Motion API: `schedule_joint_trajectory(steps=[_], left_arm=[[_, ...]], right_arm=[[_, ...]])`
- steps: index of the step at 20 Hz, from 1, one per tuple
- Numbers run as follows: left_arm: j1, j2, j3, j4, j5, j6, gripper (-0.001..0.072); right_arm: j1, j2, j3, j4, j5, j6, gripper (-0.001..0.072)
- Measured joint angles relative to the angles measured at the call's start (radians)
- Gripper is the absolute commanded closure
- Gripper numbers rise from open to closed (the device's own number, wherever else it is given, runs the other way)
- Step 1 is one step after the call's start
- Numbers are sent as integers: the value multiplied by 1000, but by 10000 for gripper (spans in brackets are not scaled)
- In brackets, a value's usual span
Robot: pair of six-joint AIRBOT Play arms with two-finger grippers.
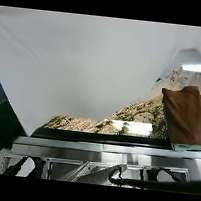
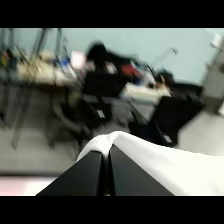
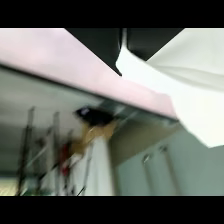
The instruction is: Fold the shirts.
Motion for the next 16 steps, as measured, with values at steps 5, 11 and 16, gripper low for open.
schedule_joint_trajectory(steps=[5,11,16], left_arm=[[-320,-313,-124,166,37,37,685],[-454,-722,-5,290,97,8,672],[-423,-911,189,312,-19,-88,16]], right_arm=[[205,-215,-217,-175,-39,4,695],[317,-497,-331,-387,-248,58,695],[332,-644,-346,-430,-309,84,694]])
